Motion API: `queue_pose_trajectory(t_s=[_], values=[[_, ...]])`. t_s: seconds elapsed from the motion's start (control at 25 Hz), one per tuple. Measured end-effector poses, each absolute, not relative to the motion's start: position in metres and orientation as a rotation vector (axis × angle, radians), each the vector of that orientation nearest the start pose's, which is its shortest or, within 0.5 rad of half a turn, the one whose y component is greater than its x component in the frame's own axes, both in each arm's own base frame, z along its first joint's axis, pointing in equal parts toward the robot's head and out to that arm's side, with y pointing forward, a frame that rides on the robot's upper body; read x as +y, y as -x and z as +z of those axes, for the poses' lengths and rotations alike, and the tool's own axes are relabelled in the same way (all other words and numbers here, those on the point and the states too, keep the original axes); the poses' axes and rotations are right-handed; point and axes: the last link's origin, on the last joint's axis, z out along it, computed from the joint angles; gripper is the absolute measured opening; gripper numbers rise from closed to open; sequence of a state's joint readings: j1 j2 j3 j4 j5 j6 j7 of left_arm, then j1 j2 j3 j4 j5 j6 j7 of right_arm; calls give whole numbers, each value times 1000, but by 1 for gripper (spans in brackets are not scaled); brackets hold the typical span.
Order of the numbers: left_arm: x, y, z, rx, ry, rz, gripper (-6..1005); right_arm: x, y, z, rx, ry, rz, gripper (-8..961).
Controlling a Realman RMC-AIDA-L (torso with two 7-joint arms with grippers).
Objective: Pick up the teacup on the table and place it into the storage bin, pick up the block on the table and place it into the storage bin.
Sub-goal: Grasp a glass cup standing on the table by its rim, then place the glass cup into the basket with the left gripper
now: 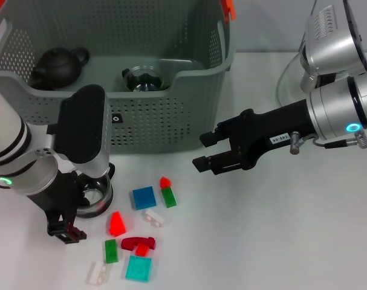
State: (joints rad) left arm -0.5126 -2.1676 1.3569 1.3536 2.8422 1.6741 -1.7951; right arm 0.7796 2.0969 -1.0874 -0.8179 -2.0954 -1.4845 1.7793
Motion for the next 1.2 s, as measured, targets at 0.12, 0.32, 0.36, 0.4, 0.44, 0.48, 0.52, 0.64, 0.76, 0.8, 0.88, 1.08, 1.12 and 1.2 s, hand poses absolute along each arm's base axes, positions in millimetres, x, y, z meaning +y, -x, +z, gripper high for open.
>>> queue_pose_trajectory(t_s=[0.12, 0.32, 0.36, 0.4, 0.44, 0.48, 0.52, 0.64, 0.76, 0.8, 0.88, 1.08, 1.12, 1.2], values=[[318, 227, -8, -94, 2896, 958, 681, 372, -151, -40, 474, 3066, 271, 613], [320, 228, -8, -91, 2888, 952, 510, 372, -151, -39, 472, 3065, 271, 613], [320, 228, -9, -89, 2886, 952, 467, 372, -151, -39, 472, 3066, 271, 614], [320, 228, -9, -88, 2886, 953, 429, 372, -151, -39, 471, 3066, 271, 614], [320, 229, -10, -85, 2885, 955, 391, 372, -151, -39, 470, 3066, 272, 614], [320, 229, -10, -84, 2886, 956, 353, 372, -151, -39, 471, 3067, 272, 614], [320, 229, -10, -83, 2886, 957, 315, 372, -151, -39, 471, 3068, 272, 614], [320, 230, -10, -80, 2886, 957, 216, 371, -151, -39, 472, 3070, 273, 614], [320, 229, -10, -74, 2886, 956, 145, 371, -151, -39, 472, 3070, 274, 614], [320, 229, -10, -72, 2887, 956, 121, 371, -151, -39, 472, 3070, 274, 614], [319, 228, -9, -68, 2889, 954, 75, 371, -151, -39, 472, 3071, 274, 613], [314, 222, 3, -113, 2911, 895, 50, 371, -151, -39, 472, 3071, 273, 613], [312, 218, 9, -138, 2928, 849, 50, 371, -151, -38, 471, 3071, 272, 613], [306, 210, 21, -209, 2983, 714, 49, 371, -152, -37, 469, 3073, 270, 613]])
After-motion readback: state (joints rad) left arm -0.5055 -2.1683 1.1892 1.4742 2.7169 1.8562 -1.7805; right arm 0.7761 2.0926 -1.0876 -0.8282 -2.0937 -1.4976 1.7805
